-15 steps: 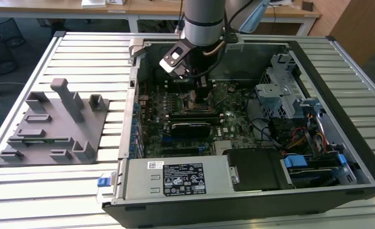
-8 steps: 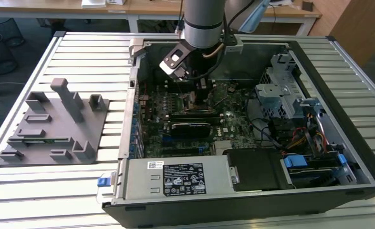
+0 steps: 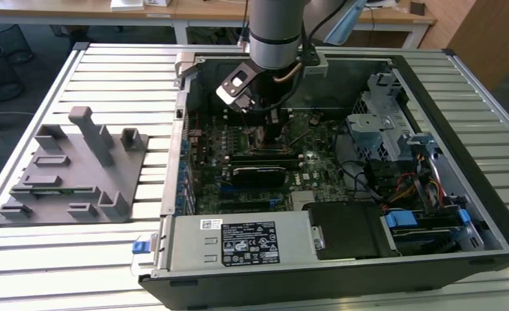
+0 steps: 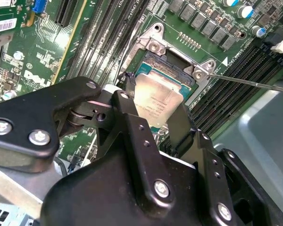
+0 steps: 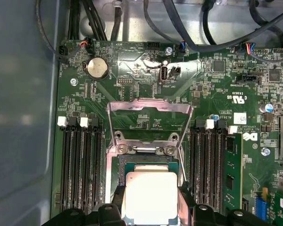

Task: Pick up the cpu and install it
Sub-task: 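Place the cpu into insertion slot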

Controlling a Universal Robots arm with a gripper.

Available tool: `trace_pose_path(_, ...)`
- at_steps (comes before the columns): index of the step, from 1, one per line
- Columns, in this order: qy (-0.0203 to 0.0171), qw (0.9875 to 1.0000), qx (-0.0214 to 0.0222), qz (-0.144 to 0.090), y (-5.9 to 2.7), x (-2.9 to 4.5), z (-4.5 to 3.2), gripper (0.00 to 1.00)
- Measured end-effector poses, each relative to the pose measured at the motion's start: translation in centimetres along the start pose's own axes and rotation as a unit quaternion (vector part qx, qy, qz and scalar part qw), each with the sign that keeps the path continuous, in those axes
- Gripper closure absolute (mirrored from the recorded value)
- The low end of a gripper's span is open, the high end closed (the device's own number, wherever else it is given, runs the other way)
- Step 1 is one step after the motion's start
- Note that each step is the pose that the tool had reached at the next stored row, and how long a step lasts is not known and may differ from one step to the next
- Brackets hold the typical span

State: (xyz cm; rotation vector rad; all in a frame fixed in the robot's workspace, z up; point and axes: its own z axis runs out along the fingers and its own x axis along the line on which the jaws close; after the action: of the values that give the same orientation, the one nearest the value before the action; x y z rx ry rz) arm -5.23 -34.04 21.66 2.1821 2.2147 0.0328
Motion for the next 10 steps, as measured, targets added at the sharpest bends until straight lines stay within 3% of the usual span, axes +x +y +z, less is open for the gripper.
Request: trace_pose_path(10, -0.0001, 1.0, 0.0001, 0.001, -0.1, 0.34, 0.6, 0.47)
